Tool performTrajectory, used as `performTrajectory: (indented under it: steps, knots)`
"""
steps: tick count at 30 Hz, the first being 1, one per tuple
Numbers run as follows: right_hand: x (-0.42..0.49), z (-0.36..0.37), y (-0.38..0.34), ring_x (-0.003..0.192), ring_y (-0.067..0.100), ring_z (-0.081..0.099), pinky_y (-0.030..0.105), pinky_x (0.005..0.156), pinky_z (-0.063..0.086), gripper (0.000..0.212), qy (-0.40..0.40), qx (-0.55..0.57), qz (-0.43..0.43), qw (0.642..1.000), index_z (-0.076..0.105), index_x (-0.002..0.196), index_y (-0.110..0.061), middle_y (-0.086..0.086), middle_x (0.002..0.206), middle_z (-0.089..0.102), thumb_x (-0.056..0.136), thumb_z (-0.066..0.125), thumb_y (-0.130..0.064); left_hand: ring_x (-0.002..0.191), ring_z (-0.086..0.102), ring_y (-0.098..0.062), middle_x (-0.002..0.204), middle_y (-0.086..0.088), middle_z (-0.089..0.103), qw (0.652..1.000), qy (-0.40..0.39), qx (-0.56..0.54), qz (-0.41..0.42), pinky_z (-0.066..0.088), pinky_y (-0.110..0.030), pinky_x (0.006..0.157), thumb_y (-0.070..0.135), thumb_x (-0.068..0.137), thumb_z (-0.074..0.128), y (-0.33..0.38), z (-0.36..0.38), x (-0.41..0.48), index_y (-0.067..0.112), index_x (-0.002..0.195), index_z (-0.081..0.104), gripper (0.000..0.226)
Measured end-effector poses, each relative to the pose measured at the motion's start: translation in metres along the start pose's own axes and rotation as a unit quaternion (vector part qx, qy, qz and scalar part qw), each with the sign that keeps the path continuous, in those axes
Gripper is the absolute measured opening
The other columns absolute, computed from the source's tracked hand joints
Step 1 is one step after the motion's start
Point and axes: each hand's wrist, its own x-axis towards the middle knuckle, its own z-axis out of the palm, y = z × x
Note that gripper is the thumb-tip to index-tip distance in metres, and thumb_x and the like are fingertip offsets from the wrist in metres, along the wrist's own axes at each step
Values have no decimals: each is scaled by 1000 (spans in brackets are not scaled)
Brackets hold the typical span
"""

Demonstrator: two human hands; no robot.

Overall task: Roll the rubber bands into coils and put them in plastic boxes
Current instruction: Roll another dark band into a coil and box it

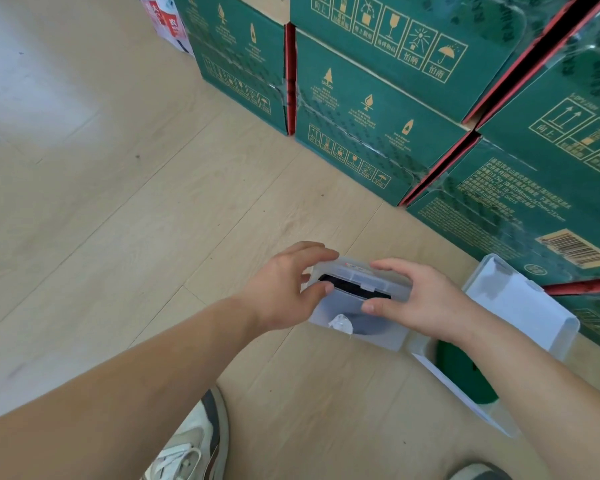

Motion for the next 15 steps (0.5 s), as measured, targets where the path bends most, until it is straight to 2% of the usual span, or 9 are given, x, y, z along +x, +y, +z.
performTrajectory:
  steps: [2,5,9,11,12,14,15]
  knots:
    - [3,-1,0,122,-1,45,17,98,32,66,16,-12,-4,1000,59,137,-36,-20,129,53,77,87,-37,122,55,-7,133,10,56,999,0,-22,-26,50,-12,98,16,93,72,4,-2,4,22,134,61,43]
    - [10,2,0,125,4,50,21,98,36,57,20,-15,1,1000,63,133,-37,-18,128,57,80,85,-36,112,60,-9,121,12,59,997,6,-25,-73,46,-1,80,18,92,73,10,-4,11,26,122,64,33]
    - [18,1,5,127,12,56,25,98,43,50,17,-12,20,1000,68,128,-35,-11,131,65,81,84,-40,95,71,-12,110,14,63,994,19,-38,-102,43,-10,62,23,92,73,11,1,15,30,109,63,21]
    - [20,-1,3,123,10,57,23,94,44,50,11,-9,22,1000,68,129,-34,-12,130,65,82,83,-39,91,71,-13,110,11,64,993,22,-43,-105,46,-18,64,24,92,73,11,2,17,32,107,62,20]
    - [20,-3,2,117,8,58,18,87,44,48,5,-9,21,1000,68,129,-35,-13,126,65,83,82,-38,90,71,-15,109,10,64,993,21,-39,-108,51,-26,66,24,91,73,12,3,18,33,105,61,20]
    - [21,-4,0,97,0,59,7,73,40,40,-12,-5,20,1000,69,126,-37,-17,115,65,87,80,-34,91,68,-20,107,8,65,994,16,-19,-109,59,-40,77,25,90,72,13,3,22,34,102,60,20]
    - [21,-5,-1,90,-5,58,5,70,40,37,-21,0,20,1000,70,124,-39,-19,111,66,88,79,-32,93,67,-21,105,6,66,994,14,-15,-107,59,-43,83,24,89,72,13,3,24,34,101,60,20]
